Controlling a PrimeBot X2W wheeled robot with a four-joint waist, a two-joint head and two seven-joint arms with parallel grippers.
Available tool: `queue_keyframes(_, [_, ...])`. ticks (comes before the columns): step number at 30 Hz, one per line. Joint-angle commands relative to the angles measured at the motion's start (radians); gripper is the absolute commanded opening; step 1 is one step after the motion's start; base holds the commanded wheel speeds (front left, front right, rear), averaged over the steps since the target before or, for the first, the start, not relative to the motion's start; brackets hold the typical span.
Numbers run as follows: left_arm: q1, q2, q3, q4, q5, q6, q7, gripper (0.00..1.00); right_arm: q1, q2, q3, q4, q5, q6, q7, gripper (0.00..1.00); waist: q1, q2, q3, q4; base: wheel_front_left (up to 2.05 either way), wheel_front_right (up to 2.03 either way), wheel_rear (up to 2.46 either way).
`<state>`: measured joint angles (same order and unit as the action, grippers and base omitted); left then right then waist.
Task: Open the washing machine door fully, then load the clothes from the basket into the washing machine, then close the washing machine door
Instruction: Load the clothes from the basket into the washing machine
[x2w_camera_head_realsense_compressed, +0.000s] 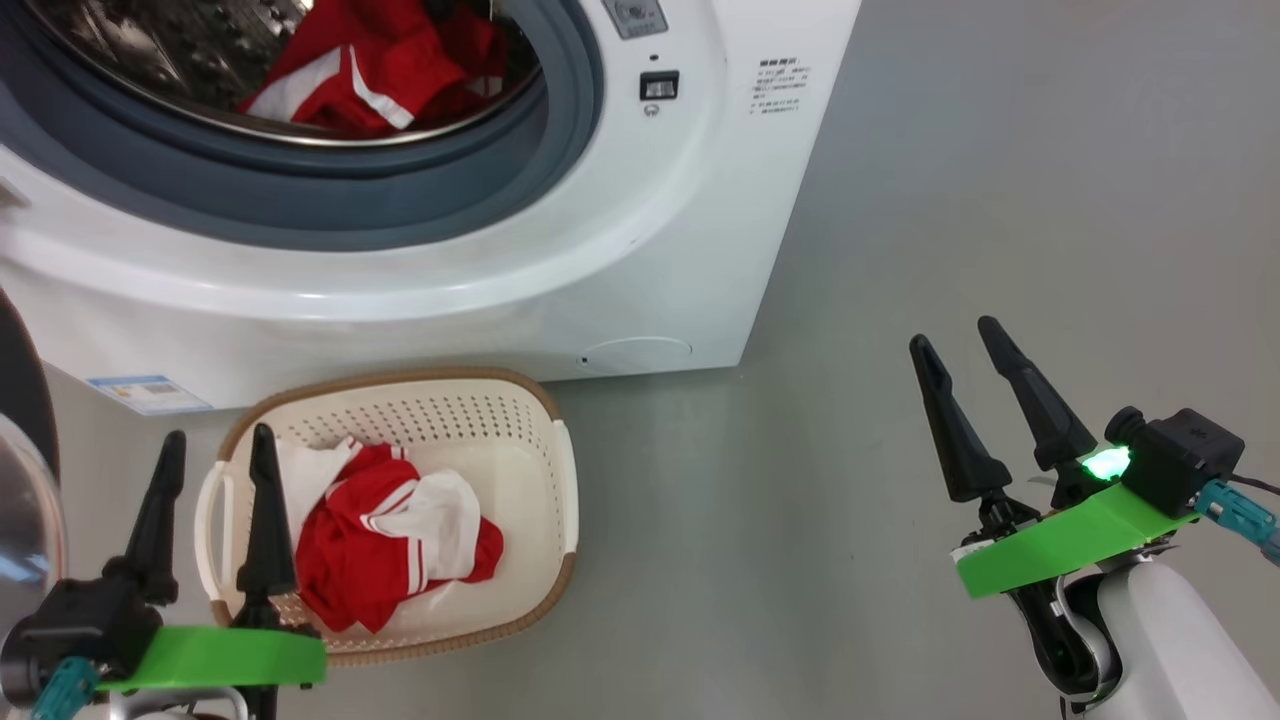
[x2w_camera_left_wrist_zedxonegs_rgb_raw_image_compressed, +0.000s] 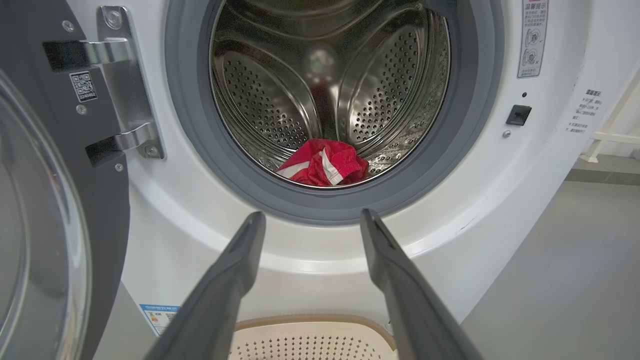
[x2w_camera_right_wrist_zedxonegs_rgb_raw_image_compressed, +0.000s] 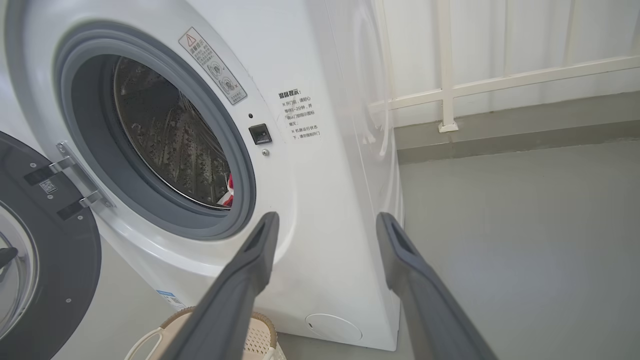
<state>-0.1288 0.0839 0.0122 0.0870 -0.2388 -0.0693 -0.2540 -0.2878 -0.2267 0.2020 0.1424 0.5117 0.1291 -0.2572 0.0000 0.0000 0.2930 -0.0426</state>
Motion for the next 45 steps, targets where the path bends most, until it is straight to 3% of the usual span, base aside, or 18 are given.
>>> queue_keyframes(1, [-0.037, 0.02, 0.029, -0.012, 0.003, -0.013, -0.008, 1.0, -0.015, -0.001, 0.013, -0.028, -0.006, 0.002, -0.005, 1.0, 0.0, 0.0, 0.031, -0.005, 0.0, 0.0, 0.0])
queue_keyframes(30, [-0.235, 0.049, 0.016, 0.174, -0.029, -0.043, -0.008, 1.0, -0.117, 0.029, 0.002, -0.066, -0.024, 0.002, -0.005, 1.0, 0.0, 0.0, 0.251, -0.027, 0.0, 0.0, 0.0])
queue_keyframes(45, [-0.389, 0.082, 0.004, 0.41, -0.071, -0.055, -0.008, 1.0, -0.176, 0.042, 0.007, -0.09, -0.034, 0.002, -0.005, 1.0, 0.0, 0.0, 0.384, -0.048, 0.0, 0.0, 0.0])
